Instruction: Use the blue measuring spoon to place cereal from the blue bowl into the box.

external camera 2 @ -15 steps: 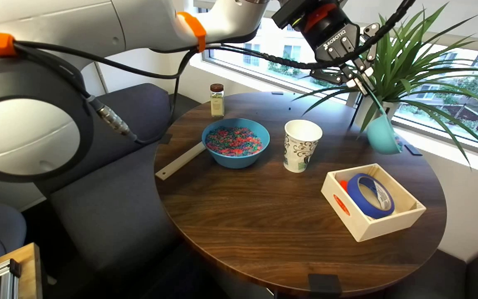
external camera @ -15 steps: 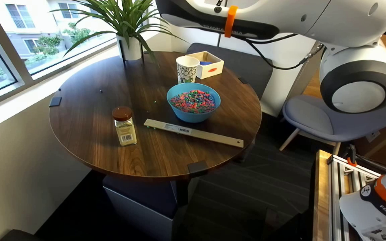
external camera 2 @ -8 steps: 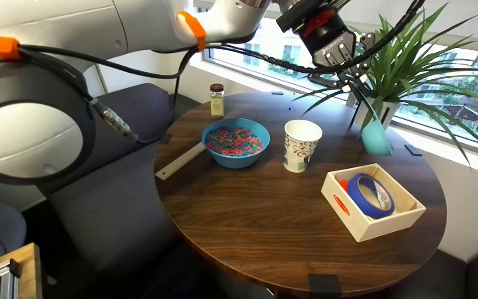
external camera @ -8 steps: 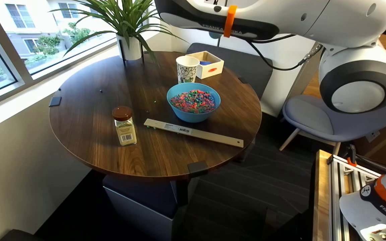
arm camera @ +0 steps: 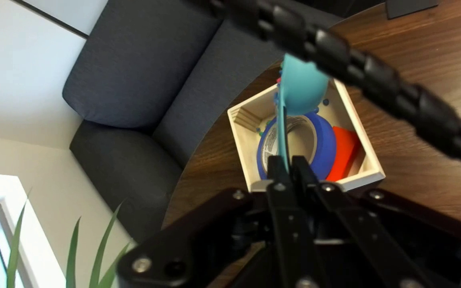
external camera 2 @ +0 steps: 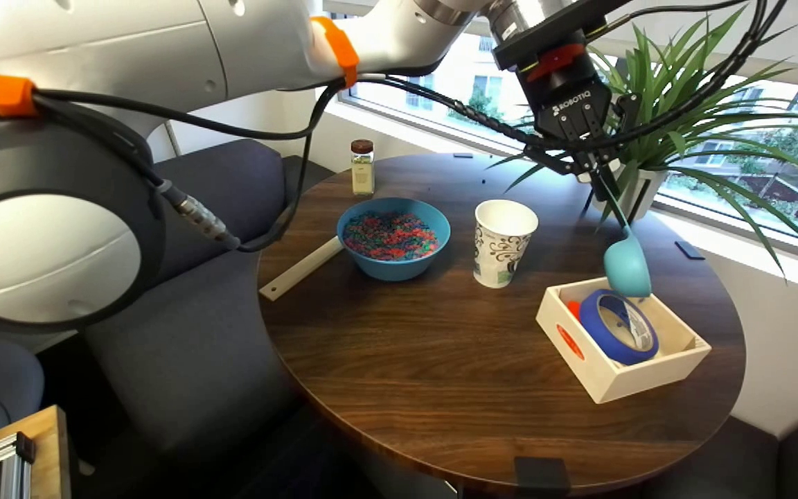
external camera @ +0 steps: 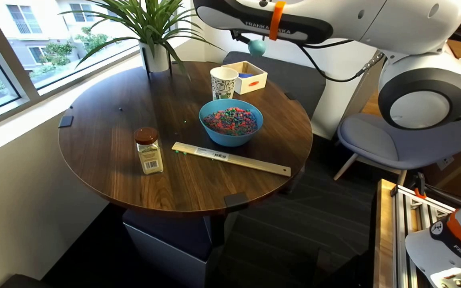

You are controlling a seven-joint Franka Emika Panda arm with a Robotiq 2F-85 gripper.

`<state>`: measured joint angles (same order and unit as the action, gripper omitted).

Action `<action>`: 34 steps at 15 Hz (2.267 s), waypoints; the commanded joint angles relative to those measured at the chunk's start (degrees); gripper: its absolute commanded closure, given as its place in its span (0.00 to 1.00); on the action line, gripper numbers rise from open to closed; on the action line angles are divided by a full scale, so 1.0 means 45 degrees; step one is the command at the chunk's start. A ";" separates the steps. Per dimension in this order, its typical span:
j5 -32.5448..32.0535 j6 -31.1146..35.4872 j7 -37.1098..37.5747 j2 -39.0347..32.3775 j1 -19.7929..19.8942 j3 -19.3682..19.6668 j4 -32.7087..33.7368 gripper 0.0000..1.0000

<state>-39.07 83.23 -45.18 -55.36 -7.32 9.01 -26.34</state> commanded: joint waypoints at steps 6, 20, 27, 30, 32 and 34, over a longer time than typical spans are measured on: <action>0.1625 -0.0263 -0.2400 -0.0074 0.0273 -0.0008 0.0134 0.96; 0.2828 -0.0479 -0.5587 0.0223 0.0648 0.0083 -0.0009 0.97; 0.2634 -0.0533 -0.7885 0.0368 0.0572 0.0238 -0.0077 0.97; 0.2665 -0.0498 -0.8778 0.0363 0.0595 0.0238 -0.0061 0.97; 0.2528 -0.0490 -0.9341 0.0337 0.0529 0.0337 -0.0065 0.97; 0.2381 -0.0626 -0.9823 0.0328 0.0426 0.0476 -0.0082 0.97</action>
<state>-27.82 81.90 -85.73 -54.32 -4.53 9.91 -26.18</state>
